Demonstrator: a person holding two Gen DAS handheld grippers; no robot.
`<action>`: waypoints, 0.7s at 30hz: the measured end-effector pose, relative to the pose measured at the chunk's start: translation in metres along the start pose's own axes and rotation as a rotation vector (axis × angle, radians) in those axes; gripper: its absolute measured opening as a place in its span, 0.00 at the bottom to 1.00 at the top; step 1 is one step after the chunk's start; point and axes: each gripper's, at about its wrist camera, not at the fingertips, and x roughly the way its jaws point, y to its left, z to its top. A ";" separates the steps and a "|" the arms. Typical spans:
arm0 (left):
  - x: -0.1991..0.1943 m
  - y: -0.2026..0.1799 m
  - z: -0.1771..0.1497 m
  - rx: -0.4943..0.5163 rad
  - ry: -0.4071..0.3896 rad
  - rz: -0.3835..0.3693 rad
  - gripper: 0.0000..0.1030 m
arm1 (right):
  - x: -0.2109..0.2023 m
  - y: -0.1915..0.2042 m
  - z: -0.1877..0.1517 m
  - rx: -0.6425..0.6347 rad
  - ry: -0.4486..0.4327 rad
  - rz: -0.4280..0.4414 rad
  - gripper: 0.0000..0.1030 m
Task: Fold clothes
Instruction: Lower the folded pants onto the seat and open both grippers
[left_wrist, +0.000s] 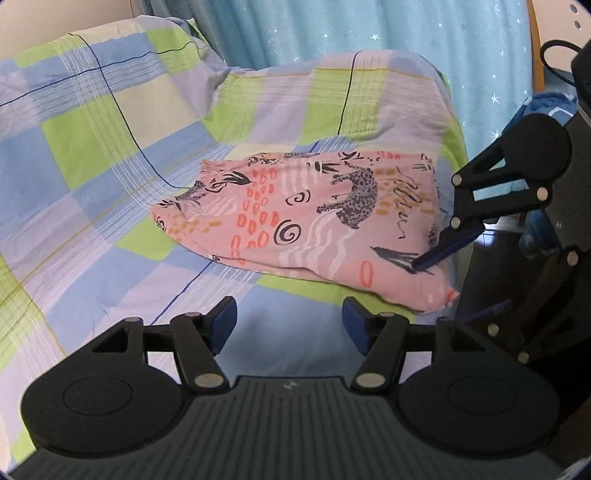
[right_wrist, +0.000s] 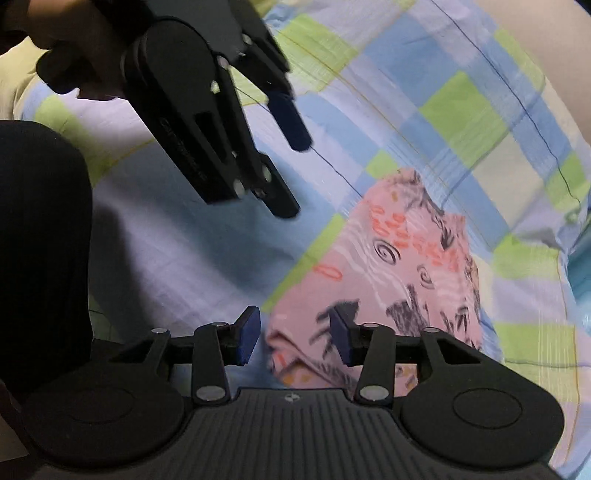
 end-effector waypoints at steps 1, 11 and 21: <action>0.001 0.001 -0.001 -0.003 -0.005 0.000 0.62 | 0.004 0.000 0.001 0.005 0.007 0.012 0.46; 0.008 0.002 -0.016 0.013 -0.005 -0.004 0.82 | 0.013 0.015 -0.014 -0.083 0.017 -0.036 0.41; 0.016 -0.006 -0.017 0.039 0.019 -0.014 0.85 | 0.015 0.006 -0.004 -0.074 0.024 -0.055 0.10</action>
